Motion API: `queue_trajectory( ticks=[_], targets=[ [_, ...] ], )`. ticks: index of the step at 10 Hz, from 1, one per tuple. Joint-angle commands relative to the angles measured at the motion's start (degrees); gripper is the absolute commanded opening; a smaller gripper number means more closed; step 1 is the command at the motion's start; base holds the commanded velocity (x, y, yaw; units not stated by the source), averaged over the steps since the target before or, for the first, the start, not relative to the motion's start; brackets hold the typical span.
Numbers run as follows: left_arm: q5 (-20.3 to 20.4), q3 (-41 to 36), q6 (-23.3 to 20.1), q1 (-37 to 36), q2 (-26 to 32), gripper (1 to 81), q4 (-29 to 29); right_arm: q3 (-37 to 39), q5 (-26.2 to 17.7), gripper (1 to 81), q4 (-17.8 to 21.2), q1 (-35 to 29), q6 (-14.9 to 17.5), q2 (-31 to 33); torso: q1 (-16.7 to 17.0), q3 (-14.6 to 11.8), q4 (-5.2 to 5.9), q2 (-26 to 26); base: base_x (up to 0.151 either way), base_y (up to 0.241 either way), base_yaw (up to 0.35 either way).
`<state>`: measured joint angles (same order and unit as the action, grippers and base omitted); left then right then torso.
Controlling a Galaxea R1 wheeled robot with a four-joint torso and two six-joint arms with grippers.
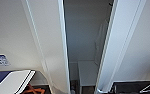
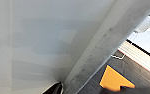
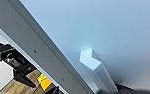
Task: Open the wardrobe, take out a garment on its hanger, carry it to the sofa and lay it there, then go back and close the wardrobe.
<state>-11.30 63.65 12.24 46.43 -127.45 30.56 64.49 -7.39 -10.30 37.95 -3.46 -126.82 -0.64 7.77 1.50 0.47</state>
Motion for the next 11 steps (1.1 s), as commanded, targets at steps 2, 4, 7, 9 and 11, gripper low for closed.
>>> queue_trajectory(
  ticks=[2, 4, 7, 9, 11],
  targets=[
    [3.39, -14.25, 0.77, -0.33, -0.18, 81.1, -1.56, -5.00, -7.29, 81.1, 1.86, -3.01, -1.55, 2.07, 0.00, 0.00, 0.00, 0.00, 0.000, 0.000, 0.000],
    [4.00, -16.79, 0.77, 0.28, 3.15, 81.1, -1.12, -5.78, -7.37, 81.1, 1.95, -3.44, -1.55, 3.30, 0.00, 0.00, 0.00, 0.00, 0.000, 0.000, 0.000],
    [4.88, -19.17, 0.77, 1.77, 5.89, 81.1, 0.20, -6.84, -7.38, 81.1, 1.95, -3.27, -1.55, 5.84, 0.00, 0.00, 0.00, 0.00, 0.000, 0.000, 0.000],
    [4.97, -19.26, 0.77, 2.74, 5.98, 81.1, 1.07, -7.81, -7.29, 81.1, 1.95, -3.27, -1.55, 7.95, 0.00, 0.00, 0.00, 0.00, 0.000, 0.000, 0.000],
    [4.97, -19.26, 0.77, 3.27, 6.15, 81.1, 1.34, -8.60, -7.38, 81.1, 1.78, -3.09, -1.46, 9.27, 0.00, 0.00, 0.00, 0.00, 0.000, 0.000, 0.000]
  ],
)
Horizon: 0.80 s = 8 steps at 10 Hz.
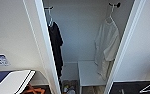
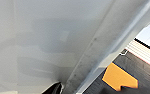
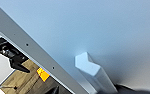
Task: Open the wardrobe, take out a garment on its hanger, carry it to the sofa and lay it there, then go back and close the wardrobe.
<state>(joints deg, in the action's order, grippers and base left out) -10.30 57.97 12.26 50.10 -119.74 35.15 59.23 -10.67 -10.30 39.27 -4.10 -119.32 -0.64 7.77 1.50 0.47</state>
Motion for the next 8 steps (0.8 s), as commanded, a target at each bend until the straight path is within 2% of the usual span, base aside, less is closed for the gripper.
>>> queue_trajectory(
  ticks=[1, 8],
  targets=[
    [3.97, -13.58, 0.74, -0.13, -1.21, 81.1, -3.07, -3.52, -4.18, 81.1, 1.78, -4.24, -0.57, 2.48, 0.00, 0.00, 0.00, 0.00, 0.000, 0.000, 0.000],
    [4.06, -13.67, 0.74, 0.92, 0.19, 81.1, -2.36, -4.14, -4.36, 81.1, 1.78, -3.00, 0.05, 6.00, 0.00, 0.00, 0.00, 0.00, 0.000, 0.000, 0.000]
  ],
)
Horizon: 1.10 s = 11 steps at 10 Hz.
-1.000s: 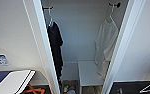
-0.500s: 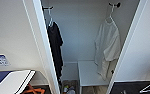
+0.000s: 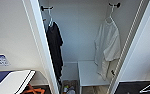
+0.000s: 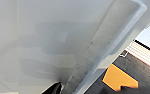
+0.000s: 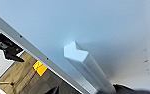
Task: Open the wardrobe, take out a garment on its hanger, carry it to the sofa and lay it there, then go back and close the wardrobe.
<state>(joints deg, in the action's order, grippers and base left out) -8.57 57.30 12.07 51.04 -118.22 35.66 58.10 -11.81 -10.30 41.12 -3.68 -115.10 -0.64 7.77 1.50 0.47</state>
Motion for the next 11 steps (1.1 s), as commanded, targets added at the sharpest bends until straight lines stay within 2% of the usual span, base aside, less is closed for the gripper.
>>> queue_trajectory(
  ticks=[1, 9, 11],
  targets=[
    [2.33, -12.65, 1.03, -0.02, -1.32, 81.1, -2.96, -3.00, -3.22, 81.1, 1.78, -4.85, -0.36, 1.78, 0.00, 0.00, 0.00, 0.00, 0.000, 0.000, 0.000],
    [2.33, -11.85, 1.11, -0.10, -1.50, 81.1, -3.23, -3.18, -3.21, 81.1, 1.77, -4.85, -0.45, 1.52, 0.00, -0.02, 0.00, 0.00, 0.000, 0.000, 0.000],
    [2.33, -11.85, 1.11, -0.10, -1.58, 81.1, -3.23, -3.09, -3.22, 81.1, 1.69, -4.85, -0.36, 1.34, -0.02, -0.02, 0.00, 0.00, -0.063, 0.000, 0.000]
  ],
)
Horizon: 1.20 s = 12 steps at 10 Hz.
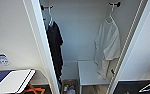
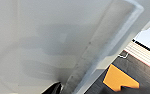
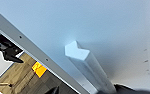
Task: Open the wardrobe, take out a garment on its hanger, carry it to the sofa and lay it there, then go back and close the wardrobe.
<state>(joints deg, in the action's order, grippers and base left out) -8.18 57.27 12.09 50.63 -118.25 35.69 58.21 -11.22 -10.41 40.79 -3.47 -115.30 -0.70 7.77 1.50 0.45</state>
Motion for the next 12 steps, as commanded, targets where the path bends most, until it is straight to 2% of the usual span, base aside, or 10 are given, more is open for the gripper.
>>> queue_trajectory(
  ticks=[1, 3, 12],
  targets=[
    [1.94, -11.83, 1.09, 0.39, -1.65, 81.1, -3.26, -3.20, -3.81, 81.1, 1.89, -4.53, -0.65, 1.53, 0.00, 0.00, 0.00, 0.00, -0.065, 0.000, 0.000],
    [1.94, -11.83, 1.09, 0.39, -1.82, 81.1, -3.17, -3.03, -3.81, 81.1, 1.89, -4.53, -0.66, 1.36, -0.02, -0.02, 0.00, 0.00, -0.064, 0.000, 0.000],
    [1.94, -12.88, 1.00, 1.36, -0.07, 81.1, -3.00, -3.20, -3.90, 81.1, 1.80, -3.83, 0.75, 4.25, -0.07, -0.05, 0.00, -0.02, 0.000, 0.000, 0.000]
  ],
)
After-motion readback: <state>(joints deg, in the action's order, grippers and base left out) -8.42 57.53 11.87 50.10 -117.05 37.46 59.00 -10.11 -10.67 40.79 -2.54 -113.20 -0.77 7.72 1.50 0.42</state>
